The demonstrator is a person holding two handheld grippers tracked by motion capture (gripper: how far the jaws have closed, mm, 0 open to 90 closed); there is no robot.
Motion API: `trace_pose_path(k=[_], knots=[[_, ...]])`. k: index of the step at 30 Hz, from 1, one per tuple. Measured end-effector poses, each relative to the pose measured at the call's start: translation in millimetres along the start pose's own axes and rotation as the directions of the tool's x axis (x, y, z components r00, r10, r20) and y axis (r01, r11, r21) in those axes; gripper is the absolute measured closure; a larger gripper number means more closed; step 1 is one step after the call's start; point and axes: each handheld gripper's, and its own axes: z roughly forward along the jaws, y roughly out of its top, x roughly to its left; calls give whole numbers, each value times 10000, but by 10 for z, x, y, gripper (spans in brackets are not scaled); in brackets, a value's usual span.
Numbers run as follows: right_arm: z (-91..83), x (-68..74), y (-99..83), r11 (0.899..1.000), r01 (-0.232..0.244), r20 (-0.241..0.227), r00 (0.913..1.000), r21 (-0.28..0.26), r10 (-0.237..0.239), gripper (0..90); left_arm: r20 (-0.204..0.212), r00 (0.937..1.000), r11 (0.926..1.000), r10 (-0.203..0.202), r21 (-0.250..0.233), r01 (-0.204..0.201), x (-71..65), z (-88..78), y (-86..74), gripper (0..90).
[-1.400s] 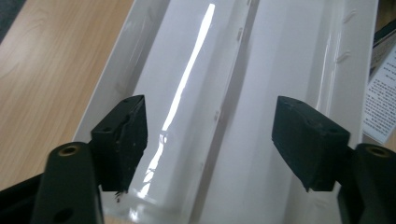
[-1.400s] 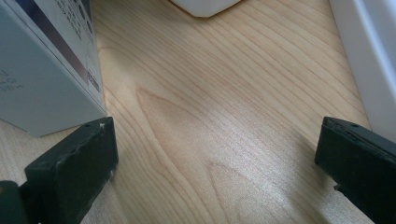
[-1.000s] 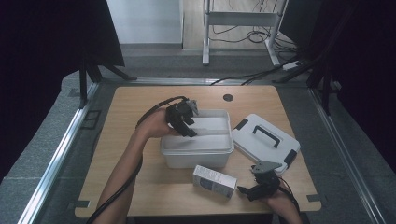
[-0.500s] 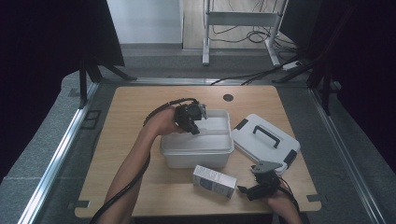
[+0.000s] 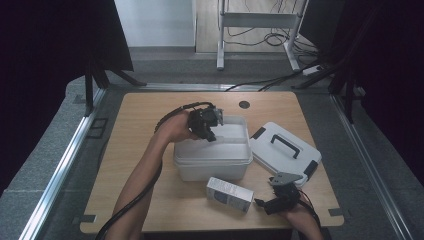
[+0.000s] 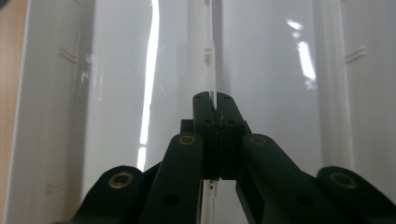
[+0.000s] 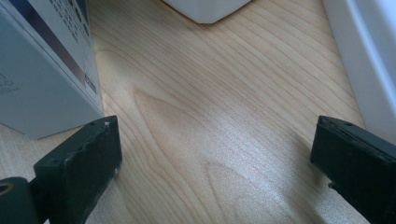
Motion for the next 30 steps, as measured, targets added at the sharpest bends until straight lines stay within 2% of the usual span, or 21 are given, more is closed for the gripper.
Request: trace_pose_path(k=[4,7,12,15,22,25,30], knots=[[-1,0,-1,10000,-4,-5,10000,-10,4,19,-91,9999,9992,-108,-382,104,-7,-144,2,891],[0,0,-2,10000,6,5,10000,-23,-6,20,-201,9996,9988,-182,-456,173,-31,-208,-8,891],[-4,0,-2,10000,-45,24,10000,-26,46,27,-456,9960,9959,-770,-513,746,-47,-334,-92,890],[-8,-3,-2,10000,-79,33,10000,-27,79,34,-596,9892,9898,-1336,-581,1301,-56,-406,-187,890],[-8,-6,-5,9999,-116,85,9999,-102,117,46,-1045,9704,9754,-2176,-592,2123,-76,-539,-450,890],[-9,-6,-5,9999,-125,99,9999,-105,127,48,-1216,9604,9677,-2507,-603,2449,-89,-610,-585,890],[-10,-4,-4,9998,-152,89,9998,-88,153,48,-1404,9402,9504,-3102,-678,3035,-117,-728,-825,890]])
